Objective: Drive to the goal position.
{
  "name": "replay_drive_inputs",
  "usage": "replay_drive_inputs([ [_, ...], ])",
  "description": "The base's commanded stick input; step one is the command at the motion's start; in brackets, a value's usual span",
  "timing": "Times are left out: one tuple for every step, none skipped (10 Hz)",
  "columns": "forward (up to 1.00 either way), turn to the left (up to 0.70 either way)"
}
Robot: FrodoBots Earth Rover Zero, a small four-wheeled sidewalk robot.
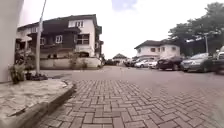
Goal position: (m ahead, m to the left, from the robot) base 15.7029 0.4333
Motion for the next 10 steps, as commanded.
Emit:
replay_drive_inputs([
  [0.70, 0.00],
  [0.70, 0.00],
  [0.70, 0.00],
  [0.70, 0.00],
  [0.70, 0.00],
  [0.70, 0.00],
  [0.70, 0.00],
  [0.70, 0.00],
  [0.70, 0.03],
  [0.70, 0.21],
])
